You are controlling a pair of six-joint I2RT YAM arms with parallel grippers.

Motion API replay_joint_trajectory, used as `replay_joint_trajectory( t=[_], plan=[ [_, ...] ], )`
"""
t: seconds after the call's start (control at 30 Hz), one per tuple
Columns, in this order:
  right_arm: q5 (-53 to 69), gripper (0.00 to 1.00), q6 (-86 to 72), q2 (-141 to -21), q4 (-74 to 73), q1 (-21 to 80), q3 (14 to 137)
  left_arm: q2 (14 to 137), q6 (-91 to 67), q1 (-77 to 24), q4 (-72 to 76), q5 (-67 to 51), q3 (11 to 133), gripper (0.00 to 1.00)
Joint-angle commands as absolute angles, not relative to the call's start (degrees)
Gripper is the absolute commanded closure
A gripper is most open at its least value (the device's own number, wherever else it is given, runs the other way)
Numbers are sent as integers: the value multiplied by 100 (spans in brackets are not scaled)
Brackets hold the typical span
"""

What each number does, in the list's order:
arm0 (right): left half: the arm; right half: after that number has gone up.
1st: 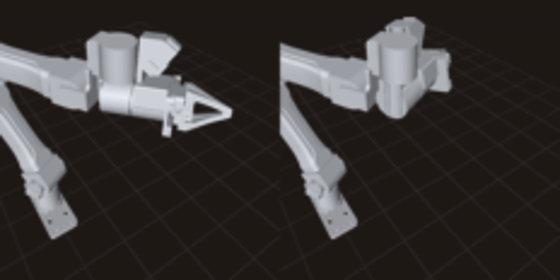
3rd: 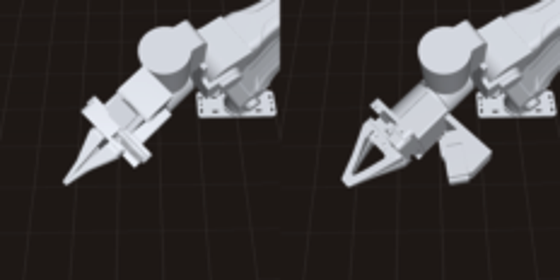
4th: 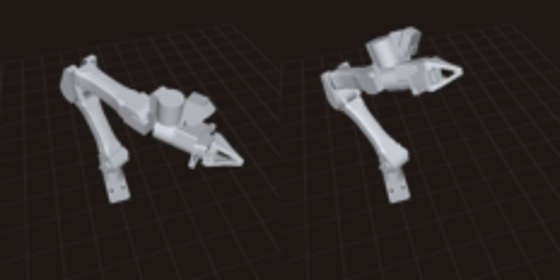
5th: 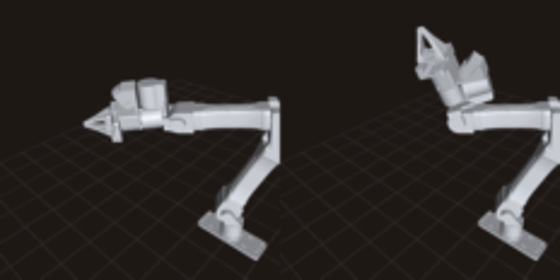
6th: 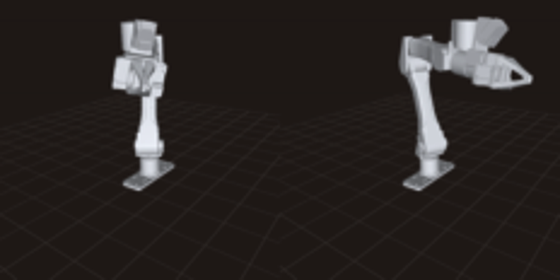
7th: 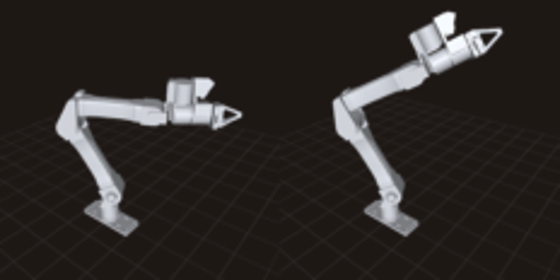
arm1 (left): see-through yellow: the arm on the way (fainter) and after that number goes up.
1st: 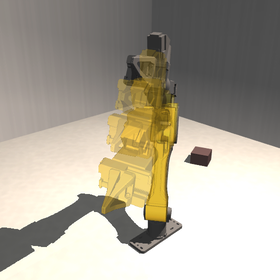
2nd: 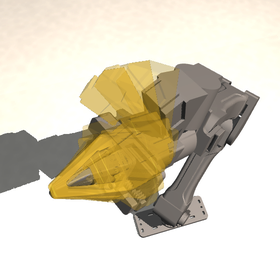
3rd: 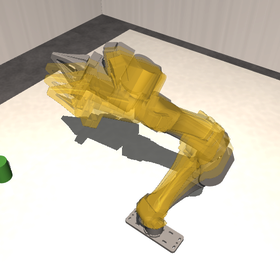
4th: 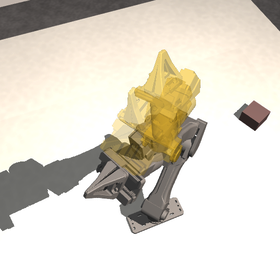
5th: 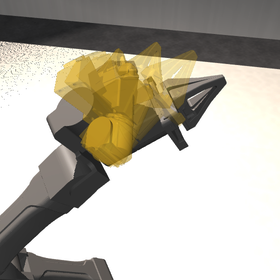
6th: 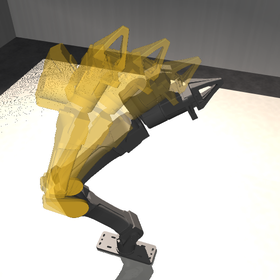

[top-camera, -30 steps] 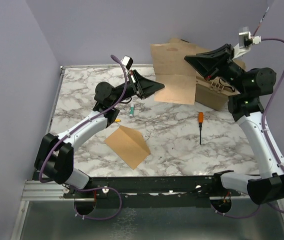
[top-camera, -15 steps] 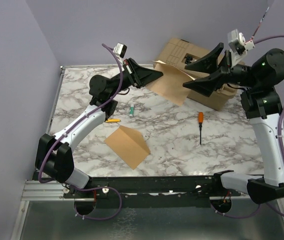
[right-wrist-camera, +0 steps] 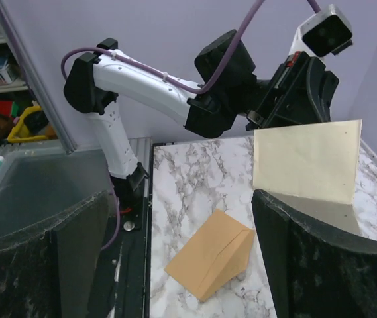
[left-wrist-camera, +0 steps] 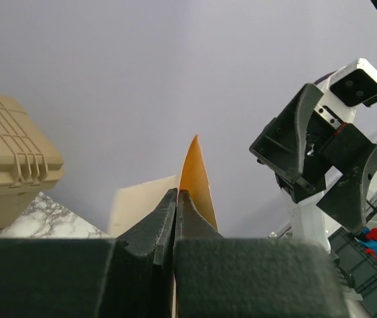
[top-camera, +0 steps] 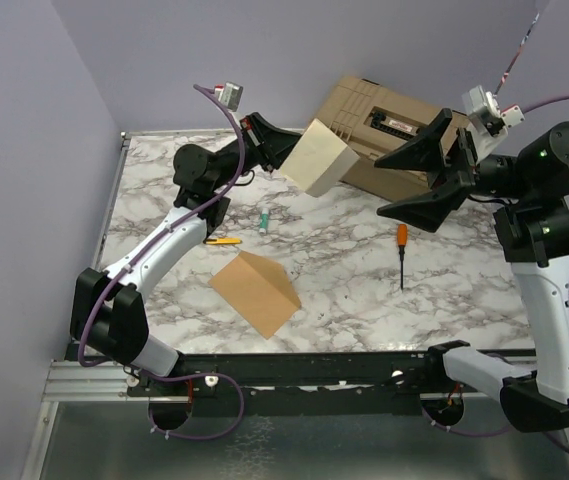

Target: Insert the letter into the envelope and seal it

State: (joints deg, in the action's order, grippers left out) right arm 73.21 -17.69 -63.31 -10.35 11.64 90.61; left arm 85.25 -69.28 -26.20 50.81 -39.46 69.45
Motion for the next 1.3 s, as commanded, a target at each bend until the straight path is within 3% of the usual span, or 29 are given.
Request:
replay_joint_trajectory(
  t=[0.0,0.1,0.23,0.5,0.8,1.17,1.27],
  plan=[
    [6581,8,-2165,-6355,-984,1160,8903,8530,-6721,-2580,5161,-4186,7180,100],
    [5443,8,-2267,-6492,-1330,1158,8968,8542,-6747,-2518,5164,-4350,7204,100],
    [5157,8,-2202,-6911,-1829,1158,8997,8545,-6987,-2492,5159,-4647,7309,100],
    [7466,5,-898,-7412,-1662,1161,8824,8492,-7731,-2487,5168,-5383,7498,100],
    [8009,8,-394,-7488,-1885,1206,8687,8565,-7926,-2500,5181,-5564,7492,100],
    [8415,44,-1803,-7524,-98,1450,8169,8798,-7972,-2522,5290,-5503,7638,100],
    [8416,65,-2268,-7511,517,1459,8055,8817,-7980,-2522,5306,-5491,7625,100]
  ],
)
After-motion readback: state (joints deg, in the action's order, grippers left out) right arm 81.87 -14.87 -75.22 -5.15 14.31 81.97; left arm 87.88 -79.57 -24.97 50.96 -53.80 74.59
